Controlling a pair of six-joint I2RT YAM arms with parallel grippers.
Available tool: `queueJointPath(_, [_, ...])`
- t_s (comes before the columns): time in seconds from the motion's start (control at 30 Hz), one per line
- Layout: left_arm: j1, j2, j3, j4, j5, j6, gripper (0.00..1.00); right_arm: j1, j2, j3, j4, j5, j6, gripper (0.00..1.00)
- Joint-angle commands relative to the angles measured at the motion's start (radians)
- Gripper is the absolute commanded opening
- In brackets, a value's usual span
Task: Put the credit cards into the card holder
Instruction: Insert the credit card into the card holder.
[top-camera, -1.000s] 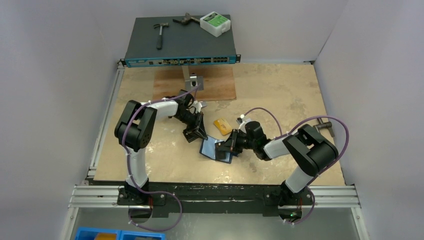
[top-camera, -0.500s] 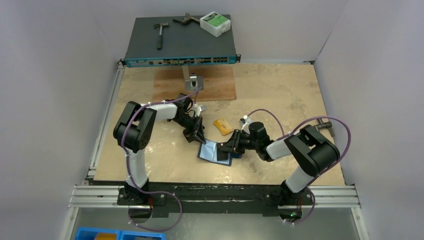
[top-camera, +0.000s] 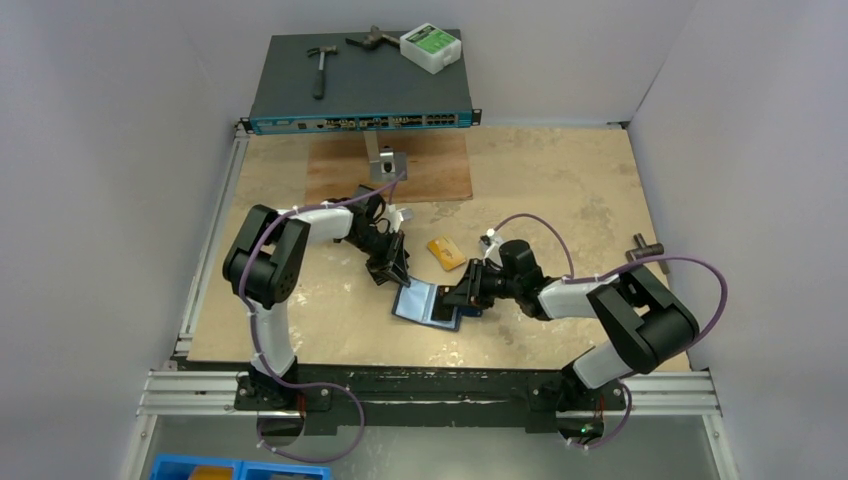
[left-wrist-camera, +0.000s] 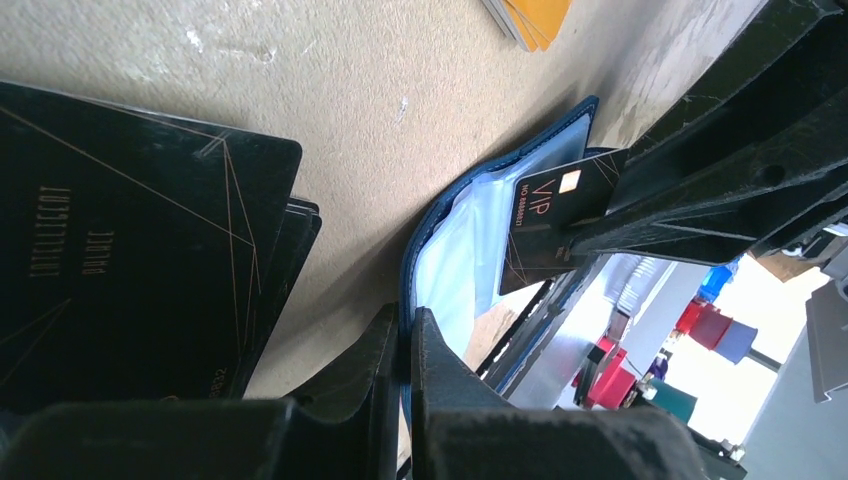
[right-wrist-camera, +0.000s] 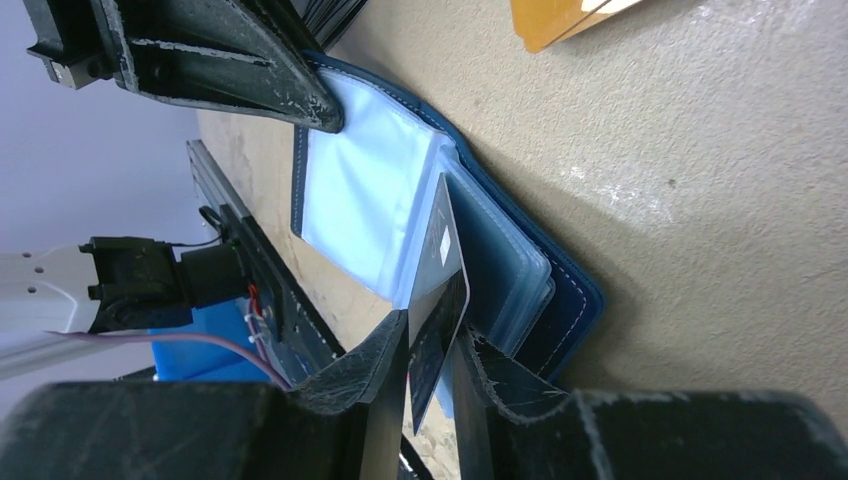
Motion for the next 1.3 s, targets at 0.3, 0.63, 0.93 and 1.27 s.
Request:
queueJointPath(0.3, [-0.002,-0.06,-0.02,0.066,-0.009,-0.018,0.0,-0.004,-0.01,0.01,0.038,-0.054,0.028,0.0])
queueJointPath(0.63, [-0.002,-0.085,-0.062,0.222,0.002,-0.126,0.0,-0.004,-0.032,-0.014,0.102,0.049,0.088,0.0])
queueJointPath(0.93, [-0.004,-0.092,-0.094,0.236,-0.024,-0.128,0.0,-0.004,-0.014,-0.073,0.229,0.153,0.153,0.0])
queueJointPath(1.27, [-0.009,-0.083,-0.104,0.213,-0.046,-0.124,0.11,-0.003,0.108,-0.121,0.452,0.122,0.229,0.0])
